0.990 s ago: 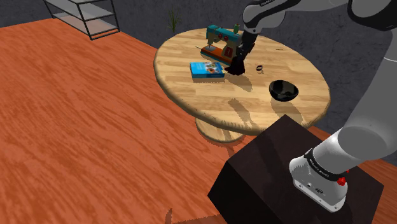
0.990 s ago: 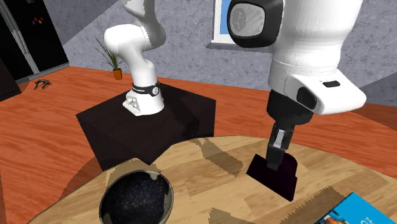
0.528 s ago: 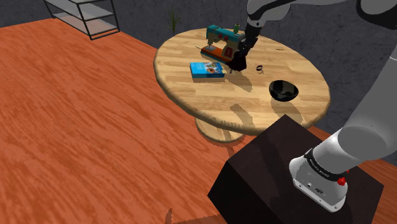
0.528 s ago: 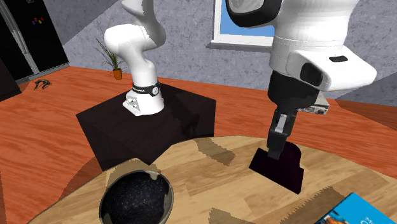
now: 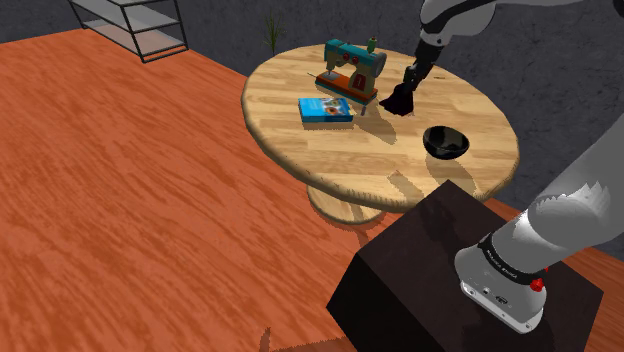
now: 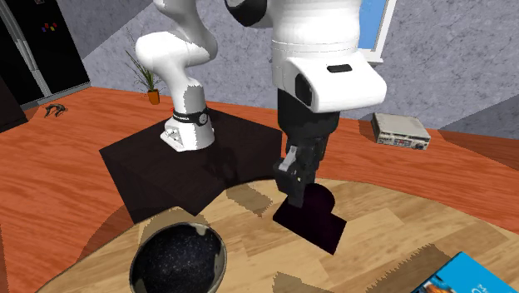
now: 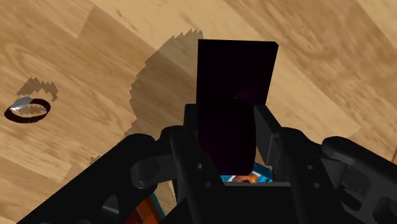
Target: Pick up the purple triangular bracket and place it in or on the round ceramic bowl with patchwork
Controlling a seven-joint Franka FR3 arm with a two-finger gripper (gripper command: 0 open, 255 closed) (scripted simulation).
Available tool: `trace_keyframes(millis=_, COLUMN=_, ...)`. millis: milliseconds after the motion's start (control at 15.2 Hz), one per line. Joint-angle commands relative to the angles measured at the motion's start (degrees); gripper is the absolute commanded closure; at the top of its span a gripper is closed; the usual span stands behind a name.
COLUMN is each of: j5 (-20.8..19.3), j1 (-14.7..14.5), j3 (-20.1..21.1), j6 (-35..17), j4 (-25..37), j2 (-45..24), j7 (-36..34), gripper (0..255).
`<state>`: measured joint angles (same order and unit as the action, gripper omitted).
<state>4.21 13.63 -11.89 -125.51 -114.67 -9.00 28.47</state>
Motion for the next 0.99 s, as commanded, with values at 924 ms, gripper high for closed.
trace_keyframes(millis=924, j5=-3.22, j1=10.24, j3=-9.96, j6=0.87, j4=-12.14, j2=12.85, j7=18.57, gripper=255)
